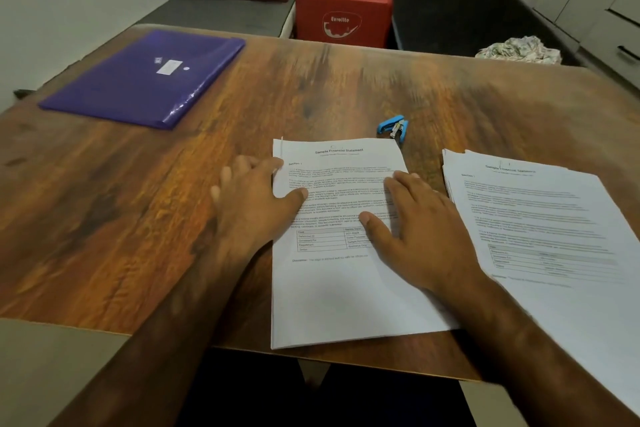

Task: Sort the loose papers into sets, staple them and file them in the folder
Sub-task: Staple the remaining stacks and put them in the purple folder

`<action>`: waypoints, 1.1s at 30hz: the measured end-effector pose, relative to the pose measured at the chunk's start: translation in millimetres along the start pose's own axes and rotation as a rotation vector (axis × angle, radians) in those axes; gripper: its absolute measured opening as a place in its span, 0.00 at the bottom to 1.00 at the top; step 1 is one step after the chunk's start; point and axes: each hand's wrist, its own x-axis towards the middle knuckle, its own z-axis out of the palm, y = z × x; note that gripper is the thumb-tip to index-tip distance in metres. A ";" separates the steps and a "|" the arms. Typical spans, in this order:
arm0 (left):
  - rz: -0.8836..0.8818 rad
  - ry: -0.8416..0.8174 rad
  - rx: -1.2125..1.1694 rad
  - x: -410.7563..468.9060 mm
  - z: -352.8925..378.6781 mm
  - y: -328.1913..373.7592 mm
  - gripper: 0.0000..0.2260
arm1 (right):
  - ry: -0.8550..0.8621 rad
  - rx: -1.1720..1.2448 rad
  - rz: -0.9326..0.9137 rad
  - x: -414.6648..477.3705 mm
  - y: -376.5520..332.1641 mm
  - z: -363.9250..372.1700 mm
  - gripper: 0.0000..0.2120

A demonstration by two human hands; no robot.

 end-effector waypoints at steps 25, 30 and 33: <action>-0.283 -0.123 -0.982 0.4 -45.5 25.0 0.13 | -0.009 0.044 -0.008 -22.1 -4.1 -6.6 0.39; -0.365 -0.200 -1.069 -8.8 -32.5 18.4 0.30 | 0.010 0.072 -0.001 -29.3 -5.6 -17.8 0.38; -0.321 -0.121 -1.039 -12.7 -31.6 19.8 0.27 | 0.053 0.114 -0.029 -38.3 -0.4 -28.7 0.35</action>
